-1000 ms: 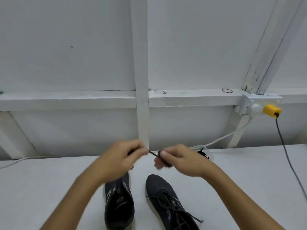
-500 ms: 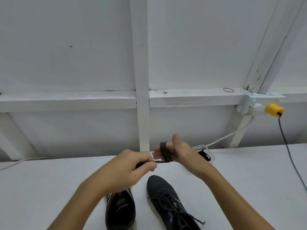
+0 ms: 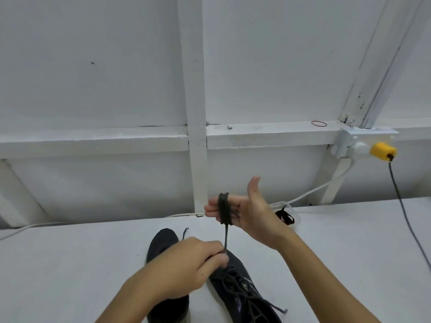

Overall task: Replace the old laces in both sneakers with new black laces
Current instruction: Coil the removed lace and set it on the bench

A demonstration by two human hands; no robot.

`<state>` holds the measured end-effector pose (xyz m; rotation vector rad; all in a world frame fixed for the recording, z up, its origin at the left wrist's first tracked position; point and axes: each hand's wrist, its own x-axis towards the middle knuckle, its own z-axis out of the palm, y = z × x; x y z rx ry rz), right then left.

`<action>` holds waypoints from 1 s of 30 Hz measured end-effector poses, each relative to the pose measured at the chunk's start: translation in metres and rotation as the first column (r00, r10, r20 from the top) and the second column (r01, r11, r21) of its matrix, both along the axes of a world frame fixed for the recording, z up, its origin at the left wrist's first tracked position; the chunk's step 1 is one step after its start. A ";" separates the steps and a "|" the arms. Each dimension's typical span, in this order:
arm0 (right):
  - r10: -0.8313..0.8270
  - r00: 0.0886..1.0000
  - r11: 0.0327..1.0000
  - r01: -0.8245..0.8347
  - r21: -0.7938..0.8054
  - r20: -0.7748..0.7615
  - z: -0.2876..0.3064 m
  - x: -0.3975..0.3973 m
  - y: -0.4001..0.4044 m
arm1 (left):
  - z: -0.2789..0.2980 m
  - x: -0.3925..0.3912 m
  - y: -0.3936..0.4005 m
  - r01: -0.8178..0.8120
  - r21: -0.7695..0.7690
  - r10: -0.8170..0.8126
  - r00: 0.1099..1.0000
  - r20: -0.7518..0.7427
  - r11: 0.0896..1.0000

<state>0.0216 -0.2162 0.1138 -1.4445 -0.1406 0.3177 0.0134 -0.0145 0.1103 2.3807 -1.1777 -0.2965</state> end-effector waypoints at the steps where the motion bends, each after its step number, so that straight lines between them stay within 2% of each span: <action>1: 0.024 0.999 0.997 -0.026 -0.067 -0.031 -0.008 -0.002 0.001 | 0.012 0.001 0.001 0.000 0.006 0.000 1.000 0.020 1.000; 3: 0.130 0.987 0.982 -0.141 -0.125 -0.091 -0.018 -0.008 0.005 | 0.039 0.008 0.003 -0.021 -0.022 0.022 0.998 0.054 1.000; 4: 0.197 0.975 0.974 -0.207 -0.095 -0.102 -0.019 -0.012 0.008 | 0.051 0.016 0.005 -0.044 -0.053 0.047 0.997 0.059 0.998; 7: 0.315 0.945 0.938 -0.296 0.182 -0.084 -0.004 -0.025 0.016 | 0.054 0.053 0.017 -0.136 -0.199 0.128 0.990 -0.055 0.970; 10: 0.242 0.970 0.884 -0.220 0.413 -0.001 0.018 -0.025 0.020 | 0.027 0.060 0.016 -0.206 -0.279 0.132 0.956 -0.263 0.938; 12: 0.128 0.992 0.881 -0.124 0.457 0.023 0.026 -0.017 0.017 | 0.008 0.044 0.006 -0.232 -0.266 0.144 0.939 -0.312 0.936; 14: 0.020 1.000 0.923 -0.023 0.384 0.011 0.023 -0.004 0.010 | -0.007 0.022 0.001 -0.161 -0.151 0.124 0.966 -0.227 0.975; 17: -0.048 0.999 0.992 0.051 0.119 -0.025 0.004 0.007 0.003 | 0.002 0.004 0.002 -0.048 0.008 0.049 0.993 -0.106 0.999; 19: 0.007 0.997 1.000 -0.009 -0.029 -0.075 -0.009 0.001 0.004 | 0.026 0.012 0.006 -0.070 0.018 0.070 0.997 -0.039 0.997; 21: 0.124 0.983 0.989 -0.133 -0.060 -0.134 -0.016 -0.008 0.010 | 0.050 0.027 0.012 -0.092 -0.040 0.093 0.995 0.024 0.995; 23: 0.248 0.957 0.969 -0.244 0.047 -0.148 -0.015 -0.019 0.015 | 0.065 0.047 0.018 -0.127 -0.122 0.129 0.992 0.004 0.984; 25: 0.310 0.946 0.937 -0.286 0.199 -0.101 -0.002 -0.026 0.019 | 0.058 0.062 0.021 -0.153 -0.233 0.131 0.986 -0.106 0.961; 28: 0.198 0.980 0.894 -0.168 0.414 -0.030 0.018 -0.027 0.020 | 0.025 0.057 0.012 -0.207 -0.336 0.124 0.960 -0.252 0.919; 30: 0.052 0.998 0.867 -0.022 0.498 -0.046 0.021 -0.021 0.015 | -0.002 0.041 0.005 -0.239 -0.304 0.150 0.945 -0.290 0.922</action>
